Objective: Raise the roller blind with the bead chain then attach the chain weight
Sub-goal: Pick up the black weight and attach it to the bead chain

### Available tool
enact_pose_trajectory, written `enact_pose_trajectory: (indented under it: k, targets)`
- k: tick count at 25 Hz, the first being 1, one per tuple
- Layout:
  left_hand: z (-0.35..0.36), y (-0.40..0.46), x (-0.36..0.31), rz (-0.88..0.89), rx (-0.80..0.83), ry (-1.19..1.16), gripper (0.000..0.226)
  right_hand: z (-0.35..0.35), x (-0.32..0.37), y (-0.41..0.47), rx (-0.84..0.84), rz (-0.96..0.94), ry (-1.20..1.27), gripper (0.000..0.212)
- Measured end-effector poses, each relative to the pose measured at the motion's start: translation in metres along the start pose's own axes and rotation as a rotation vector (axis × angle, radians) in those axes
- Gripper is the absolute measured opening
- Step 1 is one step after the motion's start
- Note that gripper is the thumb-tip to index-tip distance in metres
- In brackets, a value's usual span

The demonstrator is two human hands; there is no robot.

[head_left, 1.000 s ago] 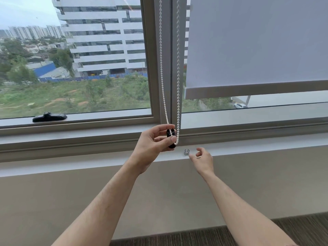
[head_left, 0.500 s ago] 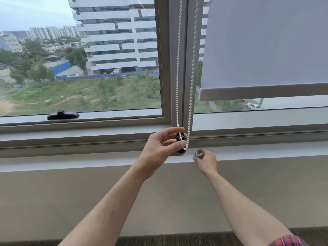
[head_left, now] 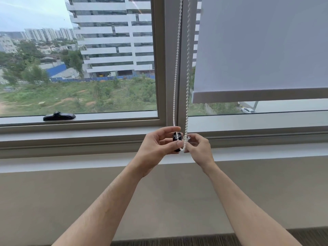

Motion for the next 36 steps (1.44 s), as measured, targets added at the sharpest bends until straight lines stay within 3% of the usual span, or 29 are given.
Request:
enact_pose_trajectory:
  k: [6,9,16,24,29,36]
  targets:
    - [0.003,-0.003,-0.001,-0.014,-0.039,0.049,0.046,-0.018,0.070,-0.013,0.186,-0.190,0.132,0.024]
    - [0.005,-0.004,-0.003,-0.019,-0.051,0.031,0.053,-0.029,0.087,-0.015,0.272,-0.263,0.059,0.027]
    - [0.006,-0.001,-0.004,0.004,-0.113,0.049,0.037,-0.041,0.108,-0.015,0.373,-0.462,-0.254,0.041]
    - [0.010,0.004,-0.003,-0.006,-0.137,0.087,0.039,-0.047,0.129,-0.021,0.339,-0.571,-0.364,0.022]
    - [0.014,0.005,-0.005,-0.012,-0.125,0.094,0.028,-0.048,0.143,-0.024,0.362,-0.685,-0.470,0.019]
    - [0.017,0.002,-0.012,-0.042,-0.109,0.116,0.029,-0.051,0.150,-0.023,0.363,-0.704,-0.499,0.019]
Point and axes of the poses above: each hand's wrist, its own y-axis towards the middle knuckle, its own z-axis out of the palm, x = y × z, the point moved 2 cm from there along y, towards the middle knuckle, and after that the axes turned 4 degrees about -y, right-handed, at the moved point
